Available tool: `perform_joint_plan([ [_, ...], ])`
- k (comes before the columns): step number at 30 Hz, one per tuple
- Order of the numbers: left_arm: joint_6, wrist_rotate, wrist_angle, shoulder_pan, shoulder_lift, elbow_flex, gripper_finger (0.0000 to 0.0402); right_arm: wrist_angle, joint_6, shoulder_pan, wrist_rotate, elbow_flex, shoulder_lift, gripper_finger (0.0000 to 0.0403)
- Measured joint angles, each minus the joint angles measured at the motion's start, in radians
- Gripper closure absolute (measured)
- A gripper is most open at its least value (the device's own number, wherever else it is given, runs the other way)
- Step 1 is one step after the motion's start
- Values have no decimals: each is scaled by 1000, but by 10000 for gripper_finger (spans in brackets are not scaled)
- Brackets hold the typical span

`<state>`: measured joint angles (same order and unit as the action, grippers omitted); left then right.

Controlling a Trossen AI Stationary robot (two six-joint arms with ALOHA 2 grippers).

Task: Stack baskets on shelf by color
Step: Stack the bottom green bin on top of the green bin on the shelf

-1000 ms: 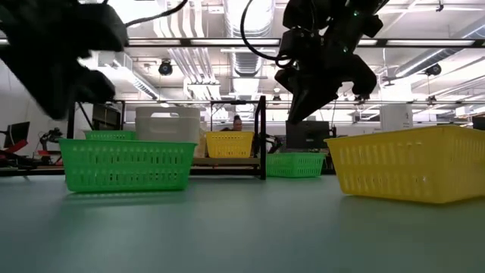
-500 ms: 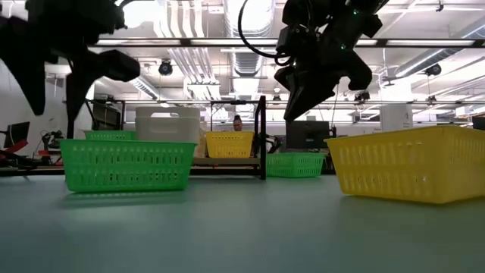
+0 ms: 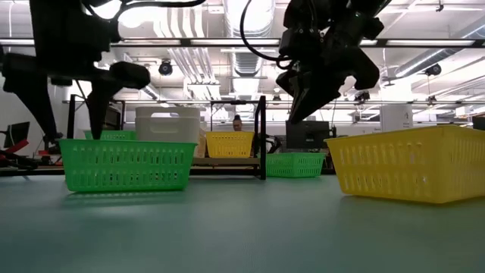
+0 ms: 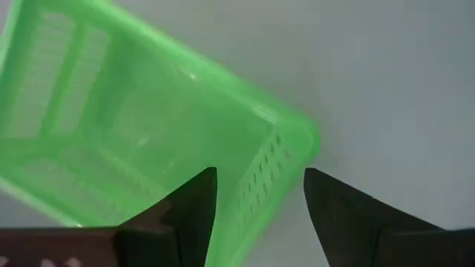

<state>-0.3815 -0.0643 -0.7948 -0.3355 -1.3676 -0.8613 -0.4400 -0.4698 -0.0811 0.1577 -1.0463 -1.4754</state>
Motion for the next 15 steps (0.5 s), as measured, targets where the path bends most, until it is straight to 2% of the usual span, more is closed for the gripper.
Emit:
perform_joint_plan([
  [3,-1,0,57,0,-9,19,218,0,0,0,0,8,0,394],
  [6,-1,0,67,0,-21,21,243,4,-1,0,0,18,0,394],
  [15,9,41,133,0,-47,21,381,5,-2,0,0,27,0,394],
])
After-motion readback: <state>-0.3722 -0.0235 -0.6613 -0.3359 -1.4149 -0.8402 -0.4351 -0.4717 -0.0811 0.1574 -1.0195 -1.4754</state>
